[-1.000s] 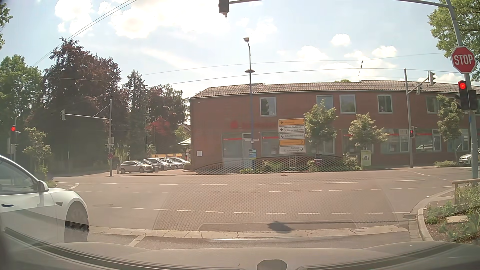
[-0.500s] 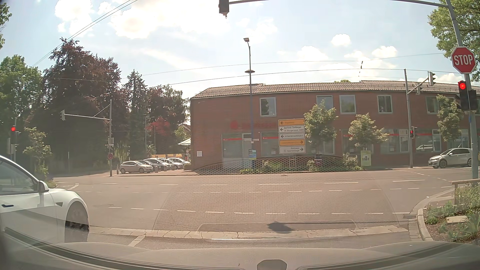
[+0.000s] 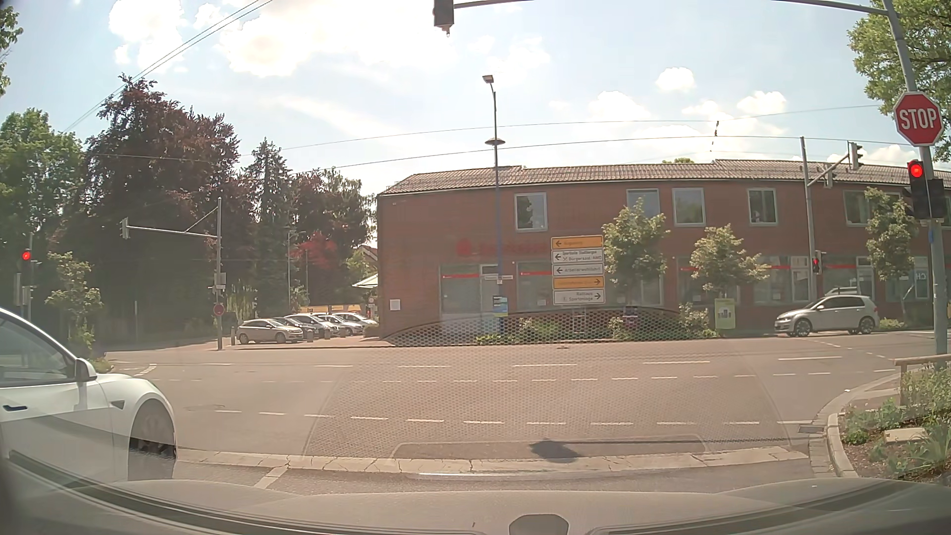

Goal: Follow the waypoints while adhering to traffic rules and regulations

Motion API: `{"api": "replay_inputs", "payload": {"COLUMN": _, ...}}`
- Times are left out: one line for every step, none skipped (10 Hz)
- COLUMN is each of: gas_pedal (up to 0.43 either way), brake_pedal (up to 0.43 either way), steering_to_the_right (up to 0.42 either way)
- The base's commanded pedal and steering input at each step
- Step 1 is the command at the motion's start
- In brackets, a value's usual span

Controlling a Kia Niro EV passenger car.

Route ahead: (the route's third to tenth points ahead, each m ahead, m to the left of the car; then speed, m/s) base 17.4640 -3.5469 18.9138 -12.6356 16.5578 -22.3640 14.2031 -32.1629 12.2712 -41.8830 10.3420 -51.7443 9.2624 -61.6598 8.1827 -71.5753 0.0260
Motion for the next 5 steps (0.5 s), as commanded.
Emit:
{"api": "replay_inputs", "payload": {"gas_pedal": 0.0, "brake_pedal": 0.22, "steering_to_the_right": 0.093}}
{"api": "replay_inputs", "payload": {"gas_pedal": 0.0, "brake_pedal": 0.22, "steering_to_the_right": 0.093}}
{"api": "replay_inputs", "payload": {"gas_pedal": 0.0, "brake_pedal": 0.22, "steering_to_the_right": 0.093}}
{"api": "replay_inputs", "payload": {"gas_pedal": 0.0, "brake_pedal": 0.232, "steering_to_the_right": 0.093}}
{"api": "replay_inputs", "payload": {"gas_pedal": 0.0, "brake_pedal": 0.232, "steering_to_the_right": 0.093}}
